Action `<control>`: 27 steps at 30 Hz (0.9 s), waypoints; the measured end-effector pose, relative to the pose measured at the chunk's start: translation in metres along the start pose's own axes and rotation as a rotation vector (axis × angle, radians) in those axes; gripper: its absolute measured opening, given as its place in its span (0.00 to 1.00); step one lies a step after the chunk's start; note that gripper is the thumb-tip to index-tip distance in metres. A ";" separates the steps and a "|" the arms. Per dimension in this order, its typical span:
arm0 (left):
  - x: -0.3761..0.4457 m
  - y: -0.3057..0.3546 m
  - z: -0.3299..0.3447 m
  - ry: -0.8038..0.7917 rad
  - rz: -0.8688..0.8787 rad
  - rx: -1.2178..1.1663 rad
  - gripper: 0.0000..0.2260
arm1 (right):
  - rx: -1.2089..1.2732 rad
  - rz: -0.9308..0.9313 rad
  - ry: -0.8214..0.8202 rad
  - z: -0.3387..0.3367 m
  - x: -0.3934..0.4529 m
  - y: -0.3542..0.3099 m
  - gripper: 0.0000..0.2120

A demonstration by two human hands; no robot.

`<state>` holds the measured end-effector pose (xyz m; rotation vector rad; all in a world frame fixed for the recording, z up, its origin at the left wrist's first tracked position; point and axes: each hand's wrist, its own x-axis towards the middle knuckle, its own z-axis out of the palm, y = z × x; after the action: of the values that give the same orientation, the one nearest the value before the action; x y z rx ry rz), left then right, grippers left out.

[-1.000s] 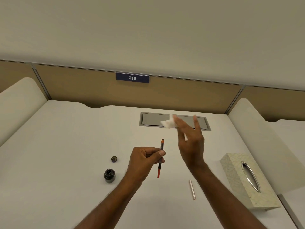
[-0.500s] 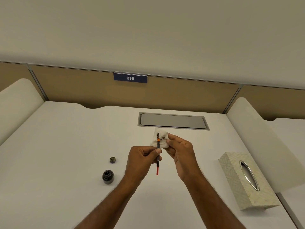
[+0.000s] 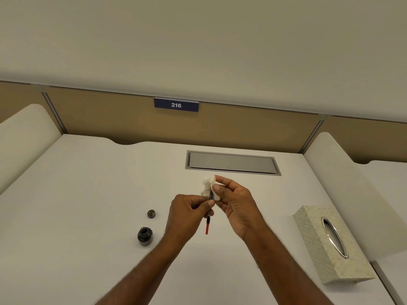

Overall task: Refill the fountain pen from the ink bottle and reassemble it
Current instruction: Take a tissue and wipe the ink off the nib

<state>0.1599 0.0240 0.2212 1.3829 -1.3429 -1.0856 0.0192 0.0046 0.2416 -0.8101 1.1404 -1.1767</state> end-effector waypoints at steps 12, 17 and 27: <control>-0.004 0.000 -0.004 -0.072 -0.072 -0.096 0.05 | 0.115 0.085 0.000 0.006 0.004 0.001 0.12; -0.001 0.005 -0.011 -0.209 -0.234 -0.265 0.07 | 0.251 0.131 -0.061 0.005 0.003 -0.004 0.14; -0.016 0.011 -0.009 -0.319 -0.312 -0.398 0.08 | 0.529 0.113 0.049 -0.007 0.012 -0.020 0.06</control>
<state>0.1657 0.0401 0.2339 1.1739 -1.0627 -1.7382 0.0072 -0.0117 0.2558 -0.3097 0.8415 -1.3263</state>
